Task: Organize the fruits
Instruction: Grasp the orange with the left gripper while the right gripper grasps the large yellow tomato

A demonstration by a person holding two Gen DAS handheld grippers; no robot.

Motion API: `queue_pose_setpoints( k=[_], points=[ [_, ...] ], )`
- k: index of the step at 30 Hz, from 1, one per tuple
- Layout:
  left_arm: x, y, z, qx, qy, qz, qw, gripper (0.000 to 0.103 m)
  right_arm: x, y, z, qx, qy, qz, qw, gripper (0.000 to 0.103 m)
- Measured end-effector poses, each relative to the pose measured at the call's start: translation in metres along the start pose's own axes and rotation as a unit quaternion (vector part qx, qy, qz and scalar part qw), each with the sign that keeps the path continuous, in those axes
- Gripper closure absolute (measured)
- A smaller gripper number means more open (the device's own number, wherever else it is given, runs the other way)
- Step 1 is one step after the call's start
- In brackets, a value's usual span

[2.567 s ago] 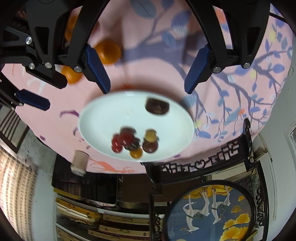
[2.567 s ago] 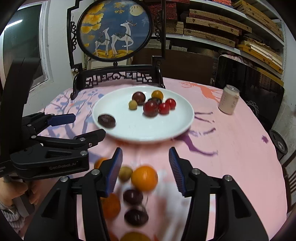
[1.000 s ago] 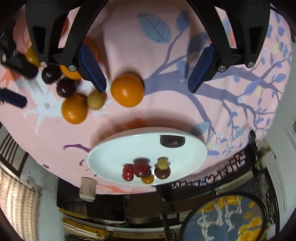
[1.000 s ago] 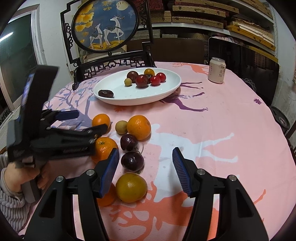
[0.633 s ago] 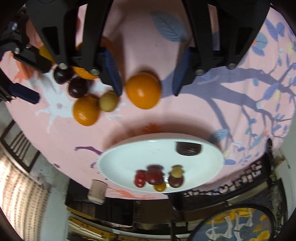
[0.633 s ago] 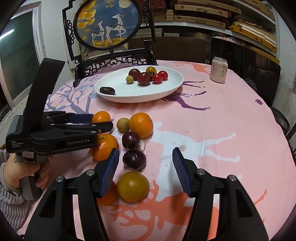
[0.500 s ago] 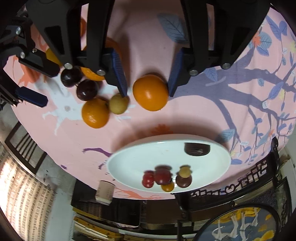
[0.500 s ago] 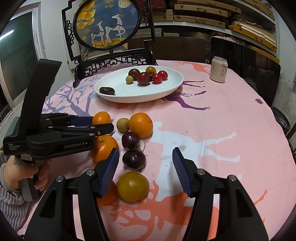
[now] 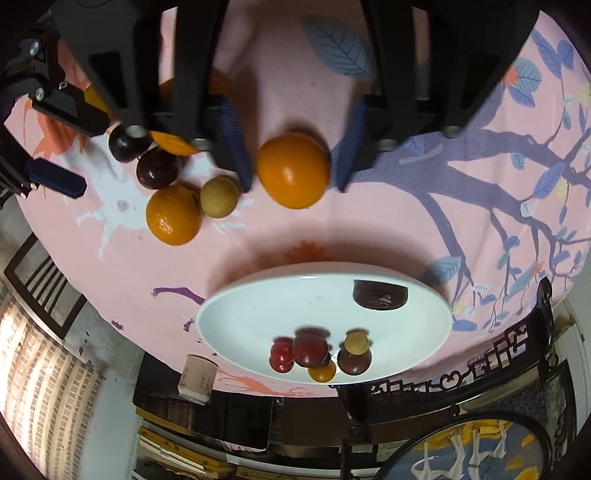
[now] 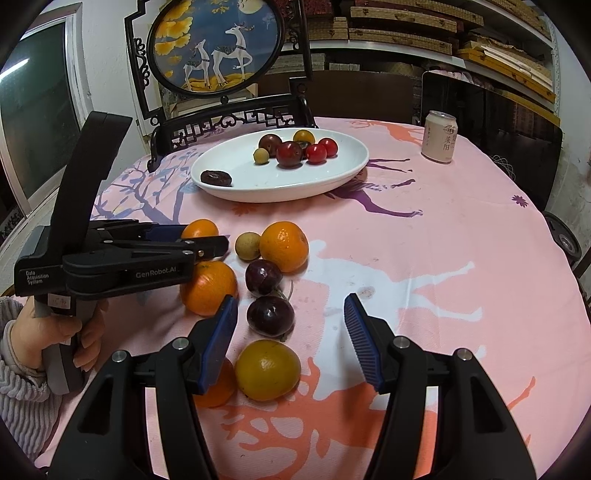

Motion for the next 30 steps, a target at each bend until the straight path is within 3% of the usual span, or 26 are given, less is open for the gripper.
queue_pose_setpoints(
  k=[5,11,22,25,30],
  points=[
    [0.009,0.007,0.001,-0.018,-0.035,0.008,0.9992,0.065,0.001,0.0,-0.001,-0.001,-0.005,0.0,1.0,0.043],
    [0.029,0.016,-0.009,-0.001,-0.06,0.029,0.9978,0.065,0.006,0.01,-0.003,-0.003,-0.024,-0.01,1.0,0.043],
    [0.04,0.024,-0.012,0.009,-0.059,0.038,0.9975,0.065,0.018,0.029,0.006,-0.038,-0.081,-0.028,0.996,0.043],
    [0.037,0.025,-0.011,0.007,-0.056,0.032,0.9979,0.064,0.004,0.033,0.006,-0.045,-0.095,-0.064,0.992,0.052],
    [0.026,0.027,-0.008,-0.001,-0.056,0.01,0.9984,0.06,0.001,0.032,0.006,-0.051,-0.103,-0.065,0.991,0.057]
  ],
)
Point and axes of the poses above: each gripper's, at about its wrist camera, not at the fingertips, and x roughly against the way its jaws point, z to its right, y to its underside, the point moved 6 cm from there along -x, roughly the way its jaws point, and after that the axes turned 4 degrees about -z, right-handed, at the moved point
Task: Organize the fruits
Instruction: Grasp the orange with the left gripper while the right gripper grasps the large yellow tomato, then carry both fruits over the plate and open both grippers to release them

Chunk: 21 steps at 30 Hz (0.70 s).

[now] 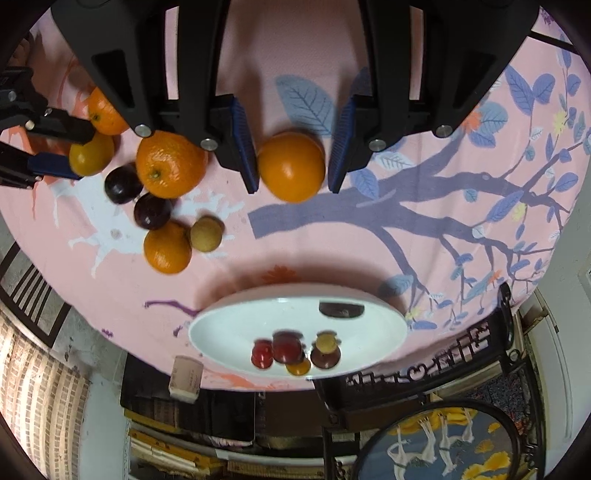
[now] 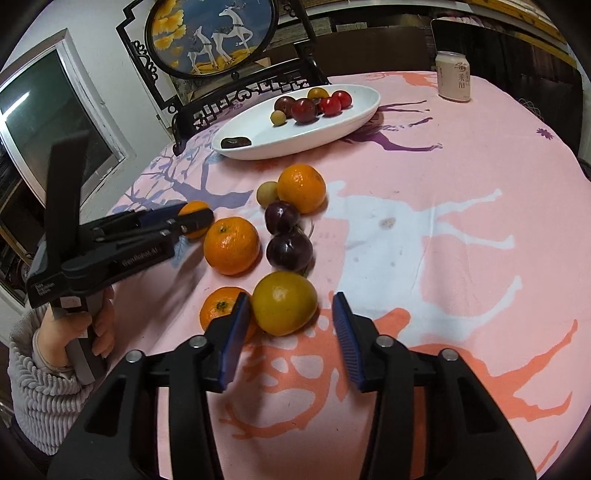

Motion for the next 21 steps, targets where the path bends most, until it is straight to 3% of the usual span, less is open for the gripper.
queue_pose_setpoints(
  k=[9,11,17,21],
  points=[
    [-0.007,0.002,-0.004,0.014,0.022,-0.016,0.9995,0.057,-0.002,-0.004,0.002,0.001,0.0,0.007,1.0,0.066],
    [-0.003,0.001,-0.004,0.016,0.028,-0.006,0.9995,0.066,-0.001,-0.005,0.004,-0.004,-0.001,0.008,1.0,0.066],
    [0.016,-0.012,-0.008,0.021,0.013,0.031,0.9992,0.066,0.011,-0.014,0.007,-0.013,0.002,0.03,0.999,0.066],
    [0.015,-0.039,-0.02,0.033,0.006,0.038,0.9987,0.066,0.016,-0.047,0.004,0.004,0.018,0.039,0.999,0.066]
  ],
)
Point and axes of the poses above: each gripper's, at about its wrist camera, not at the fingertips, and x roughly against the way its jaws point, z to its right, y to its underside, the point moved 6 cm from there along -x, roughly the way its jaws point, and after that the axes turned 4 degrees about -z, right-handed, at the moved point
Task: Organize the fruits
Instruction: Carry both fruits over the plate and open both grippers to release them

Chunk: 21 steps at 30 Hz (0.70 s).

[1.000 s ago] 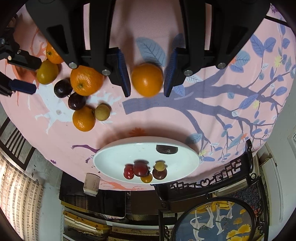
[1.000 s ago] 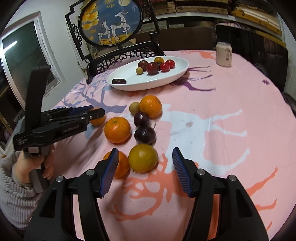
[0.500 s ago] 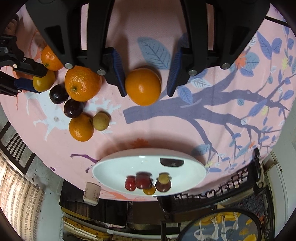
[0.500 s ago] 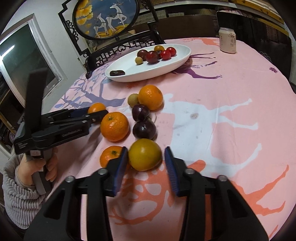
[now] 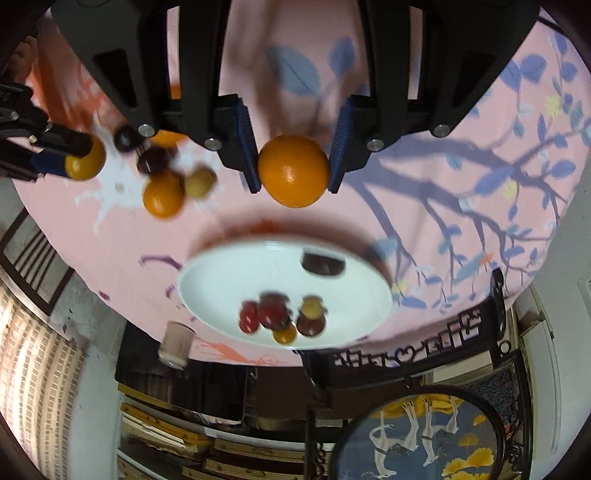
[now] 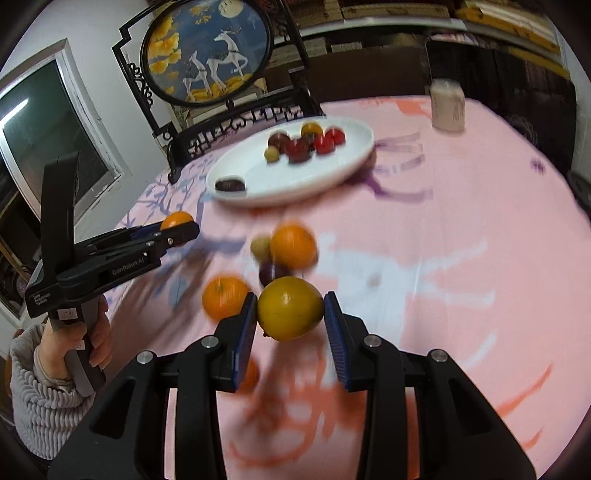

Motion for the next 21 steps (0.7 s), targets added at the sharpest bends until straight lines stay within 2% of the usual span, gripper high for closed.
queue_pose_setpoints(
  k=[5,10,12,13,14,16,17,21],
  points=[
    [-0.018,-0.039,-0.012,0.018,-0.01,0.004,0.9998,0.066,-0.012,-0.062,-0.006,0.008,0.016,0.026,0.999,0.066],
    [-0.041,-0.07,-0.029,0.034,-0.026,0.006,0.9991,0.066,-0.057,-0.105,-0.003,-0.007,0.018,0.023,1.0,0.066],
    [-0.051,-0.077,-0.037,0.045,-0.028,0.006,0.9986,0.065,-0.074,-0.114,-0.001,-0.009,0.018,0.022,1.0,0.065],
    [-0.054,-0.078,-0.04,0.048,-0.029,0.008,0.9984,0.061,-0.081,-0.117,0.0,-0.01,0.018,0.025,0.999,0.065],
    [-0.057,-0.079,-0.043,0.055,-0.028,0.011,0.998,0.049,-0.086,-0.118,0.001,-0.01,0.018,0.024,0.999,0.065],
    [-0.06,-0.078,-0.045,0.065,-0.011,0.017,0.9977,0.04,-0.096,-0.116,0.003,-0.007,0.016,0.019,1.0,0.058],
    [-0.062,-0.077,-0.045,0.064,-0.004,0.014,0.9979,0.04,-0.098,-0.115,0.005,-0.006,0.019,0.016,1.0,0.053],
    [-0.064,-0.075,-0.045,0.063,-0.005,0.01,0.9979,0.037,-0.098,-0.112,0.012,-0.008,0.02,0.02,1.0,0.052]
  ],
)
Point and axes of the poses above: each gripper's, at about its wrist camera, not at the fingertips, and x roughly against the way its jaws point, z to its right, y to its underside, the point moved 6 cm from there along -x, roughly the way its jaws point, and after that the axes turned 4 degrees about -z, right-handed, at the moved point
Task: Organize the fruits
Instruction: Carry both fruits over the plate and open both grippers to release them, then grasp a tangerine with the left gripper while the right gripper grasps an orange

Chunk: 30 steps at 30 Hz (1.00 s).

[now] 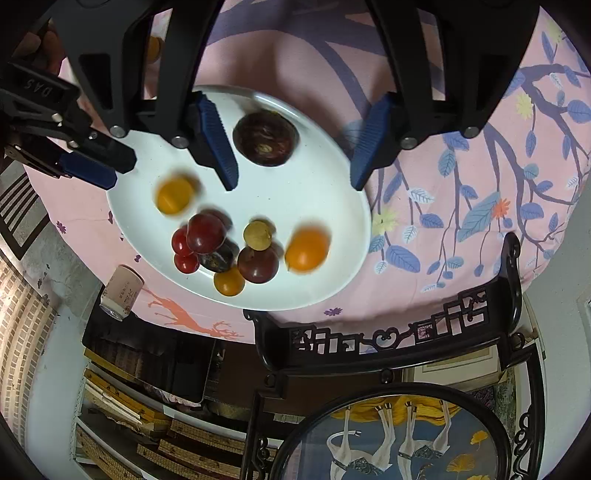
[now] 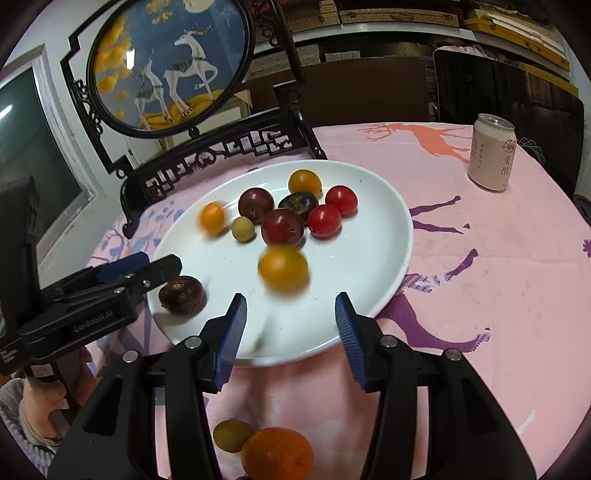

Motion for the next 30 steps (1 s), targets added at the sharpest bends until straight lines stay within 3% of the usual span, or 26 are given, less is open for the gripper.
queue_pose_setpoints(
  k=[5,18,30],
  points=[
    [0.007,0.01,0.007,-0.032,-0.027,0.006,0.9991,0.033,0.016,0.007,-0.001,0.003,0.005,0.008,1.0,0.052],
    [0.034,0.051,0.032,-0.078,-0.034,0.008,0.9963,0.02,0.055,0.051,0.006,-0.002,0.01,0.014,1.0,0.046],
    [0.057,0.076,0.033,-0.071,-0.043,0.019,0.9963,0.01,0.049,0.079,-0.004,0.007,0.007,-0.011,1.0,0.046]
  ],
)
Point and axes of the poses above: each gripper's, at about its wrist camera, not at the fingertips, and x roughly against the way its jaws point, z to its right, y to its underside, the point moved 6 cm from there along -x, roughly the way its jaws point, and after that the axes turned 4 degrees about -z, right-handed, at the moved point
